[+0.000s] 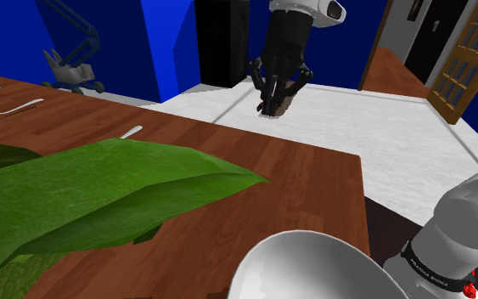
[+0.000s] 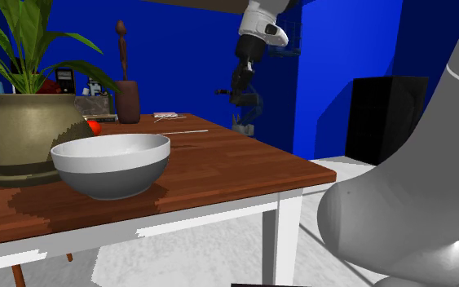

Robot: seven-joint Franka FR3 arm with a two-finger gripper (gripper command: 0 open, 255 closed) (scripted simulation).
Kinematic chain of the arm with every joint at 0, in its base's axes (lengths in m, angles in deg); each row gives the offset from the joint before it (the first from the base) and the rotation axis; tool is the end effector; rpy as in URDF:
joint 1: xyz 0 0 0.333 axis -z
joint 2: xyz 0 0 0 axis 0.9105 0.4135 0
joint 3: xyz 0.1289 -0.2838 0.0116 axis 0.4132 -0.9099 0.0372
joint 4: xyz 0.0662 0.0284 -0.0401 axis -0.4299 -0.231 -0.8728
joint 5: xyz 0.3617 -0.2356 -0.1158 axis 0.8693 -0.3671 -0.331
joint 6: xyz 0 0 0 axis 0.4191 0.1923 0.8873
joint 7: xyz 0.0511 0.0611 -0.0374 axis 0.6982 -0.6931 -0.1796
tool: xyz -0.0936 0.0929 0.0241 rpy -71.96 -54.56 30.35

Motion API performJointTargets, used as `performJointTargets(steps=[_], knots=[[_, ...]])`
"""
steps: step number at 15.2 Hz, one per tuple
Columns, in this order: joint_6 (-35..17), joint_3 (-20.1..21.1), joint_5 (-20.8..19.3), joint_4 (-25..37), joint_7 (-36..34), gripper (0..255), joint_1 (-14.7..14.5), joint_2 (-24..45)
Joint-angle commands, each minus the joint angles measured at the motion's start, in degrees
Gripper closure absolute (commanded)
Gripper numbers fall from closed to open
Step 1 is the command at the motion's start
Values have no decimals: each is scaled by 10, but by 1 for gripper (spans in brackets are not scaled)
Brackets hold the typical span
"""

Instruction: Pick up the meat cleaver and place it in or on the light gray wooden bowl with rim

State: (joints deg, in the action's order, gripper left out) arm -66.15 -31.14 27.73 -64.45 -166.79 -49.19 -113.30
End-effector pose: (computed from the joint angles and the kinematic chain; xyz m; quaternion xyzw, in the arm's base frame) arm 0.4497 0.2178 0.6053 -0.7892 0.5941 0.1159 0.1036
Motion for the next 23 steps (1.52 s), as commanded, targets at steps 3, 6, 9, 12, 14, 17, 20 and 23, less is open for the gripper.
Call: performJointTargets(steps=[3, 6, 9, 12, 14, 17, 20, 23], knots=[[24, -3, -5, 36, -10, 255, 3, 11], [25, 8, 17, 10, -34, 255, -14, -30], [27, 20, 40, -10, -60, 255, -32, -66], [28, 35, 62, -25, -90, 255, -49, -99], [29, 46, 76, -31, -111, 255, -61, -118], [30, 65, 97, -36, -144, 255, -77, -143], [30, 86, 118, -35, -180, 255, -91, -164], [28, 110, 138, -29, -217, 255, -103, -181]])
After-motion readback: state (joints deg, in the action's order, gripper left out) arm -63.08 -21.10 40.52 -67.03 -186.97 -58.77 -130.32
